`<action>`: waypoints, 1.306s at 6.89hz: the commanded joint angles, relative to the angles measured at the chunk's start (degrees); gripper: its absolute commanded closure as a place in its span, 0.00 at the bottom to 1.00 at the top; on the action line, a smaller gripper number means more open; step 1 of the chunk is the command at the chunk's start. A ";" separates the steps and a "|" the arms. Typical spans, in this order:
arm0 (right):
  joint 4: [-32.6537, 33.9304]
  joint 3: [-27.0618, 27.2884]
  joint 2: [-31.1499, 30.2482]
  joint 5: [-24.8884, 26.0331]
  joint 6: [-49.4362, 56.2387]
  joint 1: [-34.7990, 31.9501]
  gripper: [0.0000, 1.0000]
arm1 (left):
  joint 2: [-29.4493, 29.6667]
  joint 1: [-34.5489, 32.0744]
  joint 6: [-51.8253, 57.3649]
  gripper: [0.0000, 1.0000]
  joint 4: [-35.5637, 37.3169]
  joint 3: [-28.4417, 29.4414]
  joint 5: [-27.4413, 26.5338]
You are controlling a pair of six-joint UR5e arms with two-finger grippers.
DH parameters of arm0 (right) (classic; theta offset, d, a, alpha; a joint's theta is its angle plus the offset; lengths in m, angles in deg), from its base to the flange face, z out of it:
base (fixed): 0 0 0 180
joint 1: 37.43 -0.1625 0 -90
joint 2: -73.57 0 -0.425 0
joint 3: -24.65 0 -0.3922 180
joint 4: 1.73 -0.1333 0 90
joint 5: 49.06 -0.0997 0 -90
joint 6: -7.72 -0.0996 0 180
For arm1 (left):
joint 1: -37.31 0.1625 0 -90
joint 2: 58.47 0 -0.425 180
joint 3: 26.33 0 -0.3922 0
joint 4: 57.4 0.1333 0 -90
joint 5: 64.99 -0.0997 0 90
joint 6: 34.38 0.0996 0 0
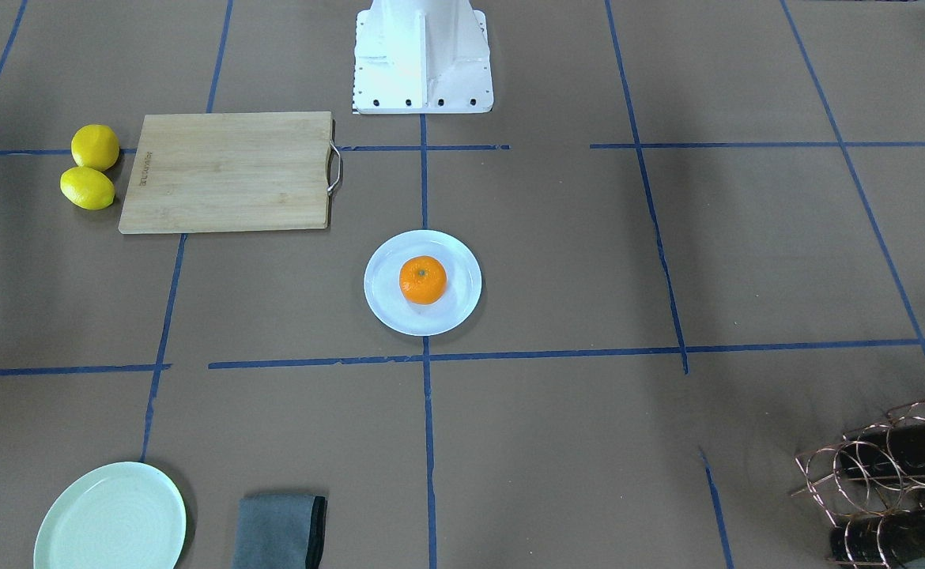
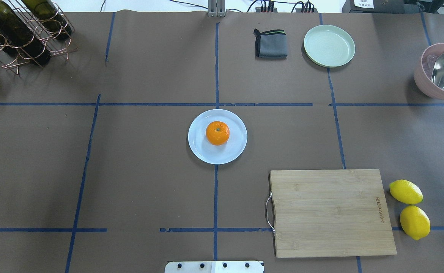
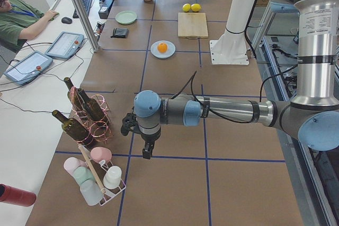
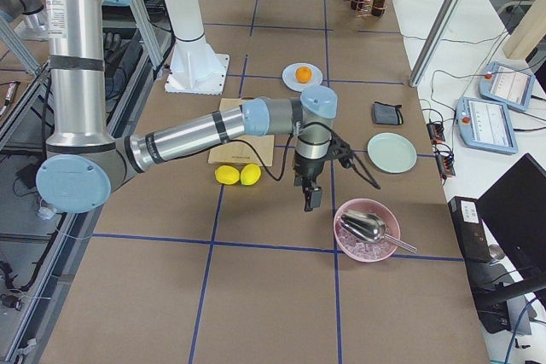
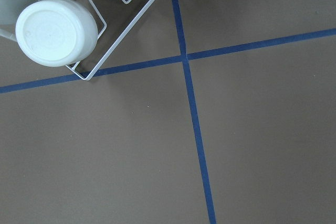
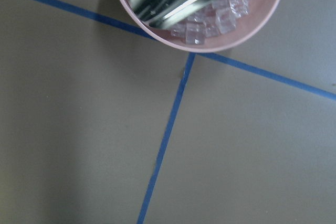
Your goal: Pick orange to plate
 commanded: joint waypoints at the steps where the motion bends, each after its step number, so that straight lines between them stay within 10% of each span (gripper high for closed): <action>1: -0.92 -1.96 -3.44 -3.82 1.23 -4.51 0.00 | -0.07 -0.08 0.15 0.00 -0.01 -0.51 0.15; 9: -9.54 -3.02 -7.41 -5.94 0.70 -4.79 0.00 | -0.43 -0.08 0.06 0.00 -0.01 -1.04 -0.37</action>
